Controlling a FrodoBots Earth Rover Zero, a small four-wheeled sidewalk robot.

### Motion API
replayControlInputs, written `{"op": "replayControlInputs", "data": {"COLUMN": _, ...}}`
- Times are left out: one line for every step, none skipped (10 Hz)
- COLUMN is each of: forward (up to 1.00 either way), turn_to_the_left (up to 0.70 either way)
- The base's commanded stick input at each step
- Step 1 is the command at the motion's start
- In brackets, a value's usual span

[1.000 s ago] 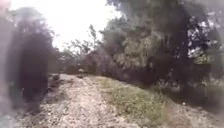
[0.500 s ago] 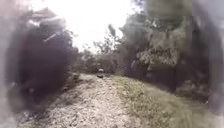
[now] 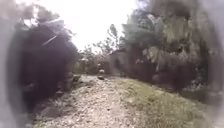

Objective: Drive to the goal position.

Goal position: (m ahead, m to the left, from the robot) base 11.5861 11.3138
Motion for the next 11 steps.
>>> {"op": "replayControlInputs", "data": {"forward": 0.85, "turn_to_the_left": 0.00}}
{"op": "replayControlInputs", "data": {"forward": 0.85, "turn_to_the_left": 0.00}}
{"op": "replayControlInputs", "data": {"forward": 0.85, "turn_to_the_left": 0.00}}
{"op": "replayControlInputs", "data": {"forward": 0.85, "turn_to_the_left": 0.00}}
{"op": "replayControlInputs", "data": {"forward": 0.85, "turn_to_the_left": 0.25}}
{"op": "replayControlInputs", "data": {"forward": 0.85, "turn_to_the_left": 0.34}}
{"op": "replayControlInputs", "data": {"forward": 0.85, "turn_to_the_left": 0.34}}
{"op": "replayControlInputs", "data": {"forward": 0.85, "turn_to_the_left": 0.34}}
{"op": "replayControlInputs", "data": {"forward": 0.85, "turn_to_the_left": 0.22}}
{"op": "replayControlInputs", "data": {"forward": 0.85, "turn_to_the_left": 0.00}}
{"op": "replayControlInputs", "data": {"forward": 0.85, "turn_to_the_left": 0.00}}
